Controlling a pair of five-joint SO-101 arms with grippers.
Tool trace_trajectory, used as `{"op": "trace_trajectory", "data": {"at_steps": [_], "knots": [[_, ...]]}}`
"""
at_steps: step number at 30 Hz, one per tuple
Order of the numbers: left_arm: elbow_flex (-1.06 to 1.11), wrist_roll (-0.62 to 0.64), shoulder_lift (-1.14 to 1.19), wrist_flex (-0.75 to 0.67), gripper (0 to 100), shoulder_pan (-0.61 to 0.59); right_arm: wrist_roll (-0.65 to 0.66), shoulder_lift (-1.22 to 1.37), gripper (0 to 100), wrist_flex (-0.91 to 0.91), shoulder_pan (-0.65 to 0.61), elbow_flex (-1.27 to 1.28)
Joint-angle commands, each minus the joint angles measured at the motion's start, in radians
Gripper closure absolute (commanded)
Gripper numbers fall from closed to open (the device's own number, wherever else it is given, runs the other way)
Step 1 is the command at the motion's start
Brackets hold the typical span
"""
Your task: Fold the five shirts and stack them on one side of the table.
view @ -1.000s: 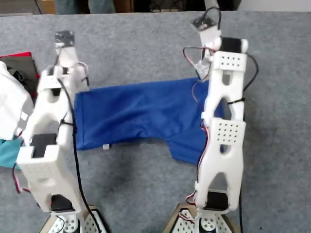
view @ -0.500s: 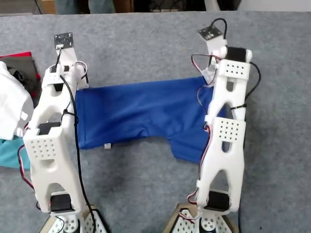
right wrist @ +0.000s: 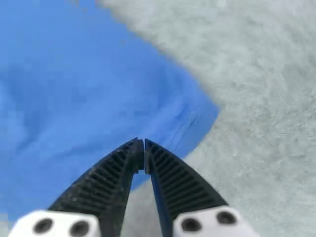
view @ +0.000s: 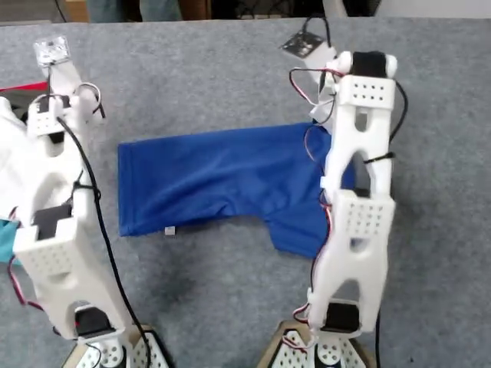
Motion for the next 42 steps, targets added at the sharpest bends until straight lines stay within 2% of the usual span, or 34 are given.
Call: {"op": "trace_trajectory", "data": {"at_steps": [1,6,9,14,18,22,29,36,42], "knots": [[0.18,0.008,-0.138,-0.147,97,0.039,0.083,-0.294,98.2,-0.008,-0.034,0.3],[0.369,0.015,-0.229,-0.341,97,0.067,0.181,-0.519,87.6,-0.109,-0.015,0.719],[0.409,0.015,-0.222,-0.391,97,0.064,0.264,-0.674,84.2,-0.144,-0.015,0.958],[0.374,0.015,-0.207,-0.305,97,0.071,0.35,-0.943,80.2,-0.203,-0.038,1.348],[0.366,0.015,-0.184,-0.288,97,0.071,0.324,-1.102,77.6,-0.35,-0.094,1.633],[0.344,0.015,-0.176,-0.25,97,0.071,0.315,-1.125,76.9,-0.443,-0.137,1.825],[0.334,0.015,-0.173,-0.233,97,0.065,0.313,-1.101,76.9,-0.658,-0.155,1.962],[0.334,0.014,-0.173,-0.233,97,0.064,0.311,-0.869,78.2,-0.792,-0.15,1.916],[0.334,0.011,-0.173,-0.235,97,0.067,0.311,-0.754,94.0,-0.749,-0.149,1.791]]}}
